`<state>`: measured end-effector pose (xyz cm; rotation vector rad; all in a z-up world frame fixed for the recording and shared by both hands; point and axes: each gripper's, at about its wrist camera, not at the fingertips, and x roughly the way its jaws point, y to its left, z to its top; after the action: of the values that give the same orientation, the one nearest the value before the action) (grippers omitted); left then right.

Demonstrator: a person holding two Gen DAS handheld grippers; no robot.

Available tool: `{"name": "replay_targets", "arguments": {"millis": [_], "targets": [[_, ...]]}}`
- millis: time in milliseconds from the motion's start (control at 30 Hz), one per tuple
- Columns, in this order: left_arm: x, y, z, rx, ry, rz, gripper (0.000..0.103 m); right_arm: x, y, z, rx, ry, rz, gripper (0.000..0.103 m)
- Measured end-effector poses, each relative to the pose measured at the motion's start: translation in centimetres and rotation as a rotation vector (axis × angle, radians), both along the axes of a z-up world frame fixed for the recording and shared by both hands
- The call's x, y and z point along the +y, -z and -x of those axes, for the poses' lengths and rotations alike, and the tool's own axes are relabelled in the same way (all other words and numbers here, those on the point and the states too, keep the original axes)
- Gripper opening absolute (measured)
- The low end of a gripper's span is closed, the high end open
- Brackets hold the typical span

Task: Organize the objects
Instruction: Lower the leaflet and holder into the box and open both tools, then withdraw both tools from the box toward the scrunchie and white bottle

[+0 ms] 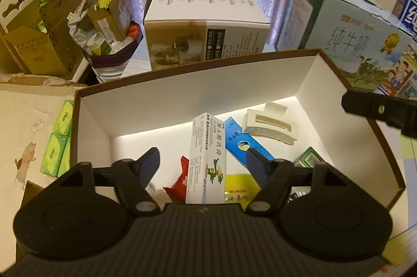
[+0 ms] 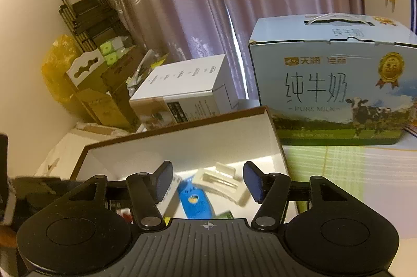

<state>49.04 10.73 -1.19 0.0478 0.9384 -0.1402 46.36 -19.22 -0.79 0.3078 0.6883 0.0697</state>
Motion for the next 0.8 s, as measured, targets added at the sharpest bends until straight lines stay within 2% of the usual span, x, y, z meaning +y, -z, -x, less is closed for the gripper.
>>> {"name": "replay_targets", "arguments": {"millis": [200,800], "targets": [[-0.1,-1.6,1.9,-0.029,0.007,0.014,0.081,0.0,-0.6,2.4,-0.005,-0.004,0.003,0.062],[0.5,-6.3,9.0,-0.126,-0.003,0.073,0.084,1.7,-2.9,8.9,-0.019,-0.012,0.026,0.064]]}}
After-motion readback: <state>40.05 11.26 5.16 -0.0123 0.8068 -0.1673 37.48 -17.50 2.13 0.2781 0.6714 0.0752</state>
